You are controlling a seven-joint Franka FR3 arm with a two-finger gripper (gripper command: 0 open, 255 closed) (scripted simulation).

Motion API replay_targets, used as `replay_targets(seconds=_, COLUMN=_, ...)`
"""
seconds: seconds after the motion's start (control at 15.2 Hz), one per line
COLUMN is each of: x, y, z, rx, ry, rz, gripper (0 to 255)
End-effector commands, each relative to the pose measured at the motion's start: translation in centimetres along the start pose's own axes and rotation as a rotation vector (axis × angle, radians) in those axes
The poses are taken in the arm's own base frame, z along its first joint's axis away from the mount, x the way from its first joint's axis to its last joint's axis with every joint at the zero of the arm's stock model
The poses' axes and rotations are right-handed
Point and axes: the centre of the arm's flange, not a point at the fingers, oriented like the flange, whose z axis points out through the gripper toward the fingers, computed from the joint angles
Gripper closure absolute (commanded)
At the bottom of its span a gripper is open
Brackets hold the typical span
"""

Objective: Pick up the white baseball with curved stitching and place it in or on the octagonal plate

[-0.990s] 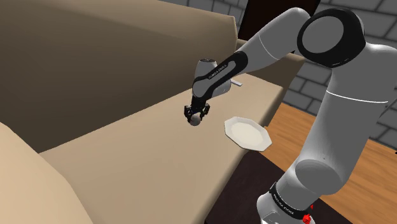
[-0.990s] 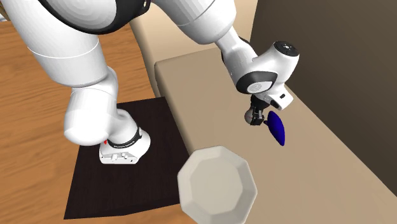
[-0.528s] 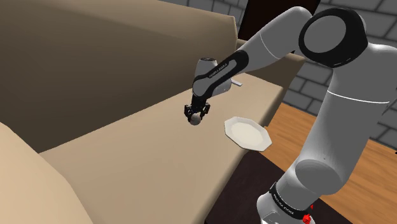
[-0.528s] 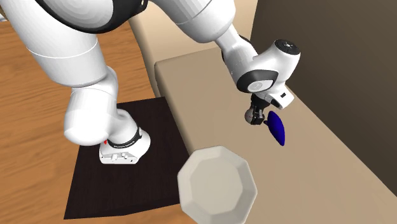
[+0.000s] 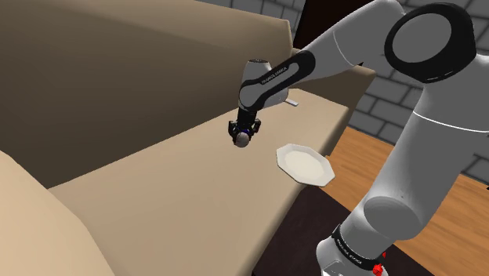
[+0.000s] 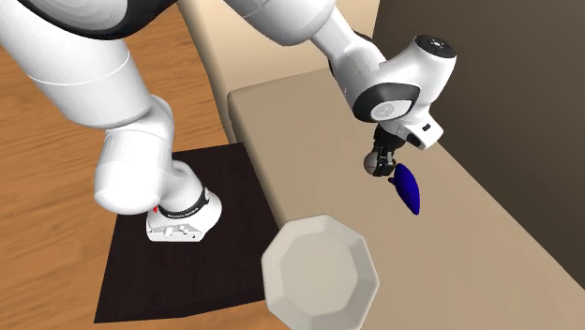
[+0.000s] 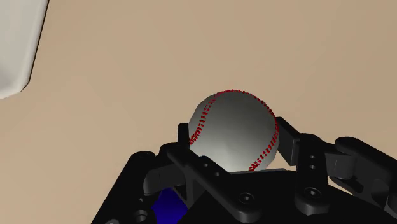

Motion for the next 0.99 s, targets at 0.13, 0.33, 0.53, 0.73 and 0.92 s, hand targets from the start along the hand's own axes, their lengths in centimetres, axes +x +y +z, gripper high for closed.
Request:
replay_targets(seconds=0.13, x=0.0, y=0.1, z=-2.2, rx=0.000, ry=0.000, rz=0.000, gripper=255)
replay_targets(seconds=0.33, x=0.0, y=0.2, z=-3.8, rx=0.000, ry=0.000, rz=0.000, gripper=255)
replay_targets(seconds=0.53, x=-0.5, y=1.4, z=-4.4, rx=0.000, ry=0.000, rz=0.000, gripper=255)
replay_targets(seconds=0.73, x=-2.3, y=4.9, z=-4.5, rx=0.000, ry=0.000, rz=0.000, gripper=255)
replay_targets(seconds=0.92, x=-4.1, y=8.4, z=-4.5, rx=0.000, ry=0.000, rz=0.000, gripper=255)
